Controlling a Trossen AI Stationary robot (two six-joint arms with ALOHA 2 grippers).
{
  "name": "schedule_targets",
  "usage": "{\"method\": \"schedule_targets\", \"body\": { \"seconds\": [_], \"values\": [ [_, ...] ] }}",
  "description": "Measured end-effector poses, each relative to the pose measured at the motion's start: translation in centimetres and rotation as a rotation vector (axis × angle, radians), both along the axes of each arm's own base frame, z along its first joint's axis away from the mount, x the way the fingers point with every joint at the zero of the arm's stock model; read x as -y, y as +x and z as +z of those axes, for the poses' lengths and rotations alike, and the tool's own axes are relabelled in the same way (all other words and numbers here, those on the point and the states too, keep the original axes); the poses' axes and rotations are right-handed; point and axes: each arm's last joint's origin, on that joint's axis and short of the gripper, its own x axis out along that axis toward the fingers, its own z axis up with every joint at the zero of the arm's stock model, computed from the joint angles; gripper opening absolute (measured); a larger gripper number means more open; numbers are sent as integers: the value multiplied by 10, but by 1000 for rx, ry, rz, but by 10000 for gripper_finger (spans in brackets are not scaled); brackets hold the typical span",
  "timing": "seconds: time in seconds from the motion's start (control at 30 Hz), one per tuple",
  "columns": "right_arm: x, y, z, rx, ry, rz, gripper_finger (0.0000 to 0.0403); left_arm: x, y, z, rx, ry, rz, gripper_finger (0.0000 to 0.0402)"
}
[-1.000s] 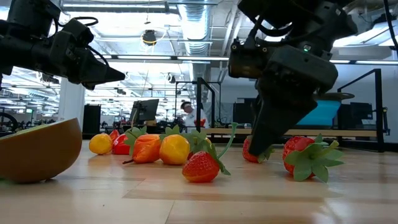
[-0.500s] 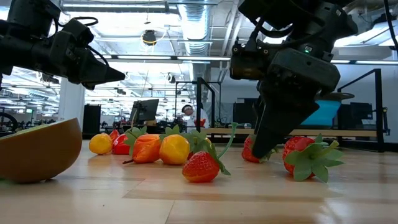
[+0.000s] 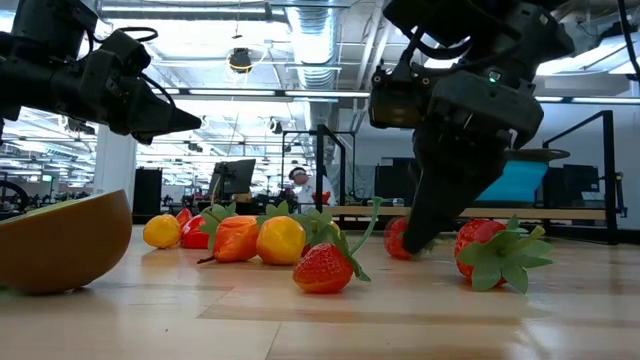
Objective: Pick & Place Fruit
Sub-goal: Put the red strawberry into the blue colander
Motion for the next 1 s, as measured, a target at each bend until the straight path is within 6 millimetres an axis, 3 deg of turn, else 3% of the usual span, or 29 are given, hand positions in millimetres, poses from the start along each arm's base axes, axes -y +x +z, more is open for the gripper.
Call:
{"method": "schedule_targets", "body": {
  "seconds": [0.13,0.4,0.73,1.0],
  "values": [
    [0,0,0,0,5,3,76,0,0,0,0,0,0,1],
    [-1,-1,0,-10,19,12,63,0,0,0,0,0,0,1],
    [-2,-1,0,-22,48,28,18,0,0,0,0,0,0,1],
    [-5,8,18,-54,37,27,5,0,0,0,-1,0,0,1]
  ]
}}
